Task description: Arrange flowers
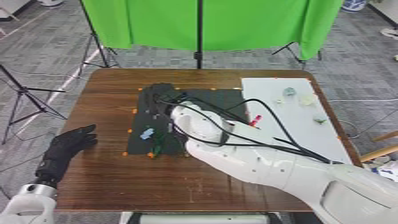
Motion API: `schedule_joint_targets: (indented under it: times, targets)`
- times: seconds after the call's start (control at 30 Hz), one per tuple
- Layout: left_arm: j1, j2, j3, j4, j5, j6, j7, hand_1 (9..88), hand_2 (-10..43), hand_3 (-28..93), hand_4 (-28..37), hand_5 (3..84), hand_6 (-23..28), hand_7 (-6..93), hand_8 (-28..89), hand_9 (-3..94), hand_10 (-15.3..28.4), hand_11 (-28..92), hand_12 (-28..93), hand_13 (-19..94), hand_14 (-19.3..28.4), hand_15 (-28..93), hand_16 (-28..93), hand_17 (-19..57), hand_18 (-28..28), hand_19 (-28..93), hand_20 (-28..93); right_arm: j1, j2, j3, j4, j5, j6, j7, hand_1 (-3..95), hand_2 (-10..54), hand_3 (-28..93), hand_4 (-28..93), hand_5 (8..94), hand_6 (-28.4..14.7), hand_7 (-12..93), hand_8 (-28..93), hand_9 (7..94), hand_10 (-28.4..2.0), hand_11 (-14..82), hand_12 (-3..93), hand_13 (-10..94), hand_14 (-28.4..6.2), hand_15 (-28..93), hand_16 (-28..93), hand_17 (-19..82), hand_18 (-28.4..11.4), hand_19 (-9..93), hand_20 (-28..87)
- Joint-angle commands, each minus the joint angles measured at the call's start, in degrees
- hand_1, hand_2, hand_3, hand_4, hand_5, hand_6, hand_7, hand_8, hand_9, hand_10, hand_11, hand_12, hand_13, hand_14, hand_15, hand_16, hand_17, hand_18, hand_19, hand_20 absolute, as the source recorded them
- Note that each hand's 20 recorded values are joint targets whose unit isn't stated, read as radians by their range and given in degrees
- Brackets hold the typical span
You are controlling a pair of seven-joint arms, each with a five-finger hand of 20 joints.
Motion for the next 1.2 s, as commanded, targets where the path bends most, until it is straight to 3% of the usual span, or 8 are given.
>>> schedule_joint_targets:
  times: [0.03,0.27,0.7,0.83,0.97,1.07,1.17,1.2]
  targets:
    - [0.34,-0.30,0.43,0.42,0.16,-1.03,-0.39,26.3,11.8,65,-26.4,47.3,4.2,11.9,-6,45.2,14.6,20,11,39,18.7,23,-2,12.2,14.4,17,21,-0.09,-0.68,-0.76,-0.15,-1.06,-0.40,0.26,49.3,-9.5,59,-16,71.7,0.0,24,7,82.6,-9.4,26.0,36.9,85,-3.4,63,37,58,-14.9,93,55]
    - [-0.22,-0.19,0.79,0.71,0.21,-0.73,0.16,26.4,11.6,65,-26.4,47.2,4.2,11.9,-6,45.1,14.6,20,11,39,18.8,23,-2,12.2,14.4,17,21,0.14,-0.39,-1.17,-0.04,-1.21,-1.07,0.44,47.7,-9.5,61,-17,70.4,0.1,23,7,81.5,-9.8,26.8,34.9,85,-3.5,63,37,58,-15.1,93,55]
    - [0.71,-0.65,0.29,0.13,0.55,-0.41,0.51,26.4,11.2,65,-26.1,47.3,4.3,11.9,-6,45.1,14.5,20,11,39,18.8,23,-2,12.1,14.3,16,21,0.06,0.46,-0.71,-0.52,-2.00,-2.00,0.32,44.6,-9.5,65,-18,66.4,0.5,21,4,77.3,-10.5,24.2,33.0,84,-3.7,63,37,57,-15.1,93,54]
    - [1.83,-1.01,-0.50,-0.51,0.55,0.20,0.70,26.4,11.0,65,-26.0,47.3,4.3,11.8,-6,45.1,14.5,20,11,39,18.8,23,-2,12.0,14.2,16,21,1.64,4.08,0.97,-5.56,-0.24,-0.34,0.53,43.6,-9.5,67,-18,65.8,0.4,21,1,75.9,-11.4,25.1,29.6,84,-4.1,63,37,57,-15.3,93,54]
    - [3.12,-1.33,-1.53,-1.33,0.63,0.66,0.70,26.4,10.8,65,-25.9,47.3,4.3,12.0,-6,45.2,14.4,20,11,39,18.7,23,-2,11.8,14.2,15,21,3.01,12.37,5.15,-15.42,0.74,2.03,0.21,41.8,-9.5,68,-18,65.2,0.5,21,-5,74.1,-12.2,26.3,25.7,83,-4.5,63,37,56,-15.7,93,54]
    - [3.86,-1.41,-1.61,-1.80,0.44,2.35,2.30,26.4,10.8,65,-26.0,47.3,4.3,12.0,-6,45.2,14.4,20,11,39,18.7,23,-2,12.0,14.2,15,21,1.00,20.39,11.65,-22.93,1.57,2.87,0.47,39.2,-9.5,69,-17,63.4,0.2,19,-9,70.8,-13.6,23.6,25.0,79,-6.2,62,37,54,-16.5,93,53]
    - [4.56,-1.41,-0.94,-1.92,-0.04,5.97,6.39,28.7,8.6,65,-25.0,47.4,4.3,12.1,-6,44.8,14.3,20,11,37,17.6,21,-3,12.1,14.3,16,21,-3.27,28.56,19.94,-28.53,2.83,1.42,1.58,37.3,-9.5,68,-17,60.3,-0.4,18,-9,67.8,-14.9,19.3,23.5,77,-7.1,62,36,53,-16.9,93,52]
    - [4.79,-1.53,-0.97,-1.94,-0.35,6.46,7.59,31.9,4.1,66,-21.1,45.9,4.3,12.4,-6,41.0,13.7,19,11,33,15.6,18,-2,12.2,14.2,16,21,-5.29,31.16,22.99,-29.86,3.23,0.51,2.03,36.5,-9.5,68,-16,58.8,-0.8,16,-8,66.3,-15.4,16.9,22.6,77,-7.4,62,36,52,-17.0,93,52]
